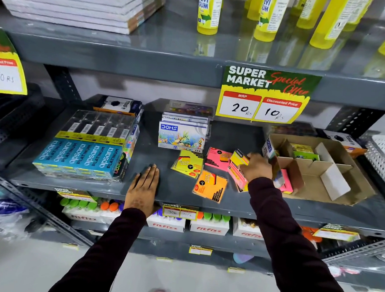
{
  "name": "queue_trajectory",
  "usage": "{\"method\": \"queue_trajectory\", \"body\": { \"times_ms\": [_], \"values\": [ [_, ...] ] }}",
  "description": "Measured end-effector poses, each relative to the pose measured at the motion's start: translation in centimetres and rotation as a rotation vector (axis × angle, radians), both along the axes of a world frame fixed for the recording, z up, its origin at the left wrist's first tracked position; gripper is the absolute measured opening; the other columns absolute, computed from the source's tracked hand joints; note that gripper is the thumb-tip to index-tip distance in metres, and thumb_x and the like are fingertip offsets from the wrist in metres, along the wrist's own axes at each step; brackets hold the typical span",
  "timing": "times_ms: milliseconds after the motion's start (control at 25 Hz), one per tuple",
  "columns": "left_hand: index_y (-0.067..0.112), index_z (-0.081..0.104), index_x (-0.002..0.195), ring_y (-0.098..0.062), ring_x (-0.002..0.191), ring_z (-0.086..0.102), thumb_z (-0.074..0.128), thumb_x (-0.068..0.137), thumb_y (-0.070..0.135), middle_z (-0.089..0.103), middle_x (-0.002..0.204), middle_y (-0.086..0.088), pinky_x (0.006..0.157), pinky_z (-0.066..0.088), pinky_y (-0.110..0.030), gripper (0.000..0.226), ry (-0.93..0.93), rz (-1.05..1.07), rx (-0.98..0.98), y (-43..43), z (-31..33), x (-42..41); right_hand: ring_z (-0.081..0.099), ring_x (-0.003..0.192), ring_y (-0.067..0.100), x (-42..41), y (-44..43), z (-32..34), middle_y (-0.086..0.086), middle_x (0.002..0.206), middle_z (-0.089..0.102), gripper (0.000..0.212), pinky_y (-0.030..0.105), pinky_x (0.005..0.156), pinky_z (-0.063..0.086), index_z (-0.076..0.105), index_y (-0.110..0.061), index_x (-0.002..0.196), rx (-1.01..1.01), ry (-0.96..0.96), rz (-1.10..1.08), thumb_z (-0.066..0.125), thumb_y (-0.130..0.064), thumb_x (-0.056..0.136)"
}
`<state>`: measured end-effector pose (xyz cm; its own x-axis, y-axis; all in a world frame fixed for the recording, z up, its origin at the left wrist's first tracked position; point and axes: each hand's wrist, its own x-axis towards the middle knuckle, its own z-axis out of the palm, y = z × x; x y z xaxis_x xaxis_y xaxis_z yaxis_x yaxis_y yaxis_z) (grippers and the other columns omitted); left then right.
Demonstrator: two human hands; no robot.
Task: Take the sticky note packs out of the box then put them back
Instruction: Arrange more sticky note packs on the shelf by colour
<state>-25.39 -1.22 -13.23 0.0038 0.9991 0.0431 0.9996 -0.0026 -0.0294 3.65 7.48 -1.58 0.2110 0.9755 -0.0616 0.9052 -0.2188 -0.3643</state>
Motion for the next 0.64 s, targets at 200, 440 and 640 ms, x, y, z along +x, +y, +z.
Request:
{"method": "queue_trajectory", "body": {
  "times_ms": [200, 440, 640],
  "values": [
    [0.007, 0.002, 0.148, -0.022, 0.149, 0.007, 0.069, 0.076, 0.042, 0.005, 0.161, -0.007, 0.121, 0.01, -0.04, 0.104, -0.005, -0.004, 0.005, 0.0, 0.2, 0.0, 0.066, 0.104, 0.039, -3.3, 1.5, 0.6, 0.024, 0.112, 0.07, 0.031, 0.043, 0.087, 0.055, 0.06, -0.008, 0.122, 0.164, -0.188, 0.198, 0.047, -0.001, 0.095],
    [0.01, -0.01, 0.147, -0.02, 0.149, -0.005, 0.061, 0.078, 0.047, -0.007, 0.161, -0.006, 0.121, -0.001, -0.037, 0.106, -0.023, 0.002, -0.028, 0.0, 0.4, 0.0, 0.067, 0.105, 0.029, -4.2, -0.2, -3.6, 0.011, 0.12, 0.068, 0.037, 0.036, 0.091, 0.054, 0.054, -0.017, 0.13, 0.138, -0.29, 0.455, 0.045, -0.003, 0.097],
    [0.01, -0.008, 0.147, -0.021, 0.149, -0.003, 0.065, 0.077, 0.044, -0.004, 0.161, -0.006, 0.121, 0.0, -0.037, 0.107, -0.042, 0.002, -0.014, -0.1, 0.4, 0.0, 0.053, 0.12, 0.039, -0.4, -0.4, -3.0, 0.021, 0.127, 0.057, 0.04, 0.043, 0.098, 0.049, 0.056, -0.004, 0.123, -0.084, -0.201, 0.084, 0.059, -0.029, 0.091]
  ]
}}
